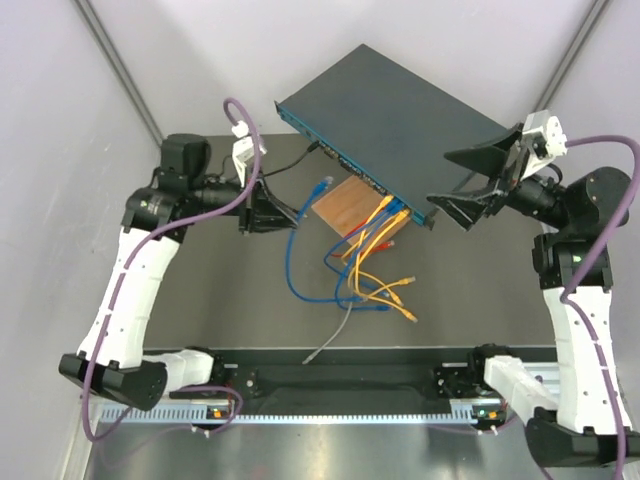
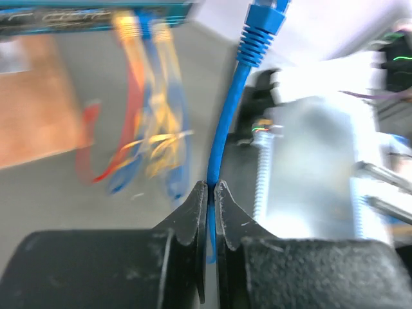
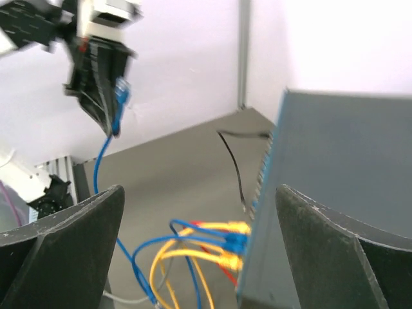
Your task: Insert the plug into the switch port
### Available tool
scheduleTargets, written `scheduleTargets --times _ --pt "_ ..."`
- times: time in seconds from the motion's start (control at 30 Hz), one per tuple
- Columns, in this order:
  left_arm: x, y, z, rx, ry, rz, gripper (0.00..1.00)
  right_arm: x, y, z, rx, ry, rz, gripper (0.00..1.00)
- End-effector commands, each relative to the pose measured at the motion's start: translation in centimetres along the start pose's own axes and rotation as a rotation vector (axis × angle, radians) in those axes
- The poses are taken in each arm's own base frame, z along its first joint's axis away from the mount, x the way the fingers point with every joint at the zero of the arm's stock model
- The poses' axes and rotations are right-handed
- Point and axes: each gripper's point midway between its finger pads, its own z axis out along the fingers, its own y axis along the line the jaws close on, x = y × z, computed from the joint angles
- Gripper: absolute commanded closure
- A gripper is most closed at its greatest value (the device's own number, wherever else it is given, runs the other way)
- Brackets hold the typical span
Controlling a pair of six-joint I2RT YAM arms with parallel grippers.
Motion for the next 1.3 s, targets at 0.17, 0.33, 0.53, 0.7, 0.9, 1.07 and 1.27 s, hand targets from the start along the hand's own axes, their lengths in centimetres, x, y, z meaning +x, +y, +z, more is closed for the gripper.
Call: scheduleTargets --times 0.17,0.33,0.53,0.7,0.9,1.07,1.27 --pt "-1.9 -7.7 3.7 0.410 -0.027 -0.144 1.00 -3.1 5.9 2.4 -0.182 -0.076 -0.126 0.06" --pt "-1.4 -9.2 5.8 0.516 0.036 -0.209 1.00 -2.1 7.8 3.5 -0.232 -0.055 -0.068 0.07" --pt "-1.7 -11.0 8.0 0.629 0.069 -0.211 1.00 -0.8 9.1 4.2 -0.283 -0.027 0.024 0.11" --pt "-2.0 -11.6 9.3 0.681 0.082 -0.224 1.00 -0.3 9.8 4.5 -0.310 -0.022 0.097 0.21" --pt "-2.6 -11.5 10.2 0.704 0.078 -0.268 1.00 0.9 9.7 4.9 -0.305 0.004 0.137 0.63" --pt "-2.7 -11.3 10.7 0.701 0.073 -0.277 1.00 1.8 9.4 4.8 -0.277 0.021 0.181 1.00" --pt "-3.0 -8.1 12.2 0.439 0.025 -0.296 0.69 3.3 6.7 5.1 -0.121 0.035 0.339 1.00"
